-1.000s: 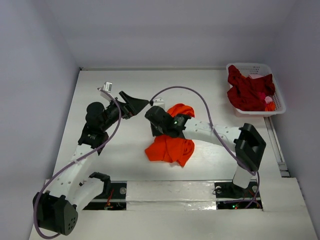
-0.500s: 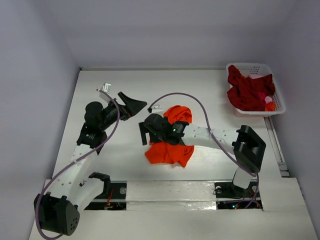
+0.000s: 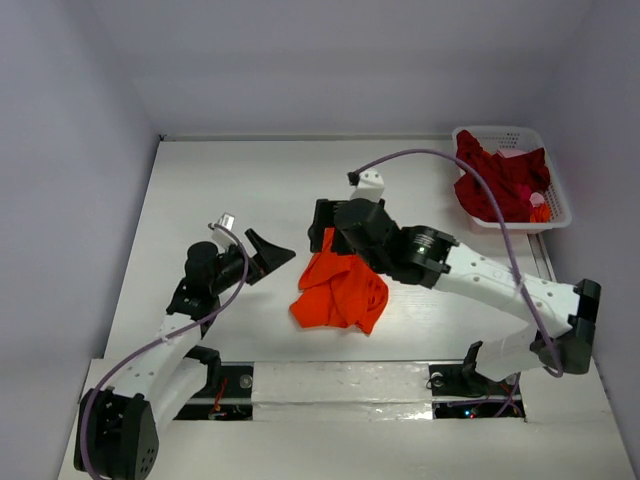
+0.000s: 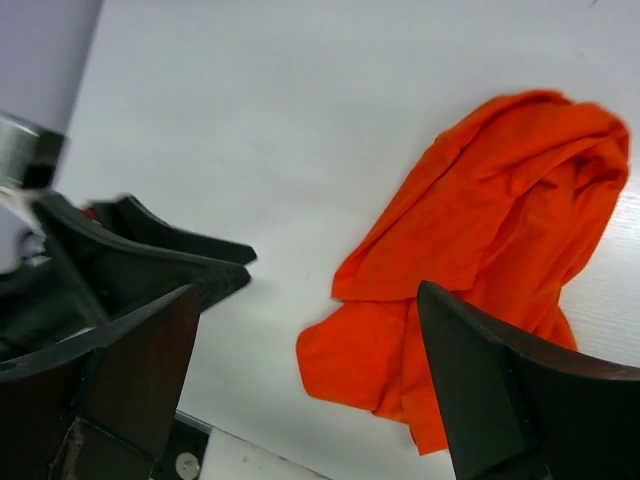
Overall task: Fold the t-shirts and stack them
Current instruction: Flatten out the tshirt
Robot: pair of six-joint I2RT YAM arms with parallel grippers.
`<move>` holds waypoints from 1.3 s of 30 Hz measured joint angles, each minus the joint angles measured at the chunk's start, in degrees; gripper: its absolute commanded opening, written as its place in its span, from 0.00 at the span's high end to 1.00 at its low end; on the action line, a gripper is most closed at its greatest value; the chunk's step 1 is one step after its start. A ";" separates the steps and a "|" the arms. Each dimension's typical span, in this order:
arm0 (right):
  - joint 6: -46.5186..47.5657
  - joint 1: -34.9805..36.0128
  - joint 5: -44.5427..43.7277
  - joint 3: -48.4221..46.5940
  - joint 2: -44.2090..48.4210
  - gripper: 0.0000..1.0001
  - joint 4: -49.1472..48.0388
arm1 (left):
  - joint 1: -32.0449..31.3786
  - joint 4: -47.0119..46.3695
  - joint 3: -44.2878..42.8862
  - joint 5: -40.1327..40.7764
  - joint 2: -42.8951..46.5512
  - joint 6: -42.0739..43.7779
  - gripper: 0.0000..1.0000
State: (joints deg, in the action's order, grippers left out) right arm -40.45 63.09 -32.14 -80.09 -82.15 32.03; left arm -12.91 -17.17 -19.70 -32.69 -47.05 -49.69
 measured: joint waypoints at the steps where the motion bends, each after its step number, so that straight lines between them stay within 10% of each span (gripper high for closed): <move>1: -0.15 0.00 -1.05 -1.29 1.40 0.06 1.20 | 0.00 -1.38 2.16 -0.15 0.09 -0.42 0.01; 39: -0.31 -2.82 -3.78 -8.92 2.86 0.05 6.97 | -6.34 -3.82 -1.90 0.74 -28.89 1.99 0.02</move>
State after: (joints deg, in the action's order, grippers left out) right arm -40.75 60.27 -35.92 -89.01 -79.29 39.00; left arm -19.25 -20.99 -21.61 -31.94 -75.94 -47.70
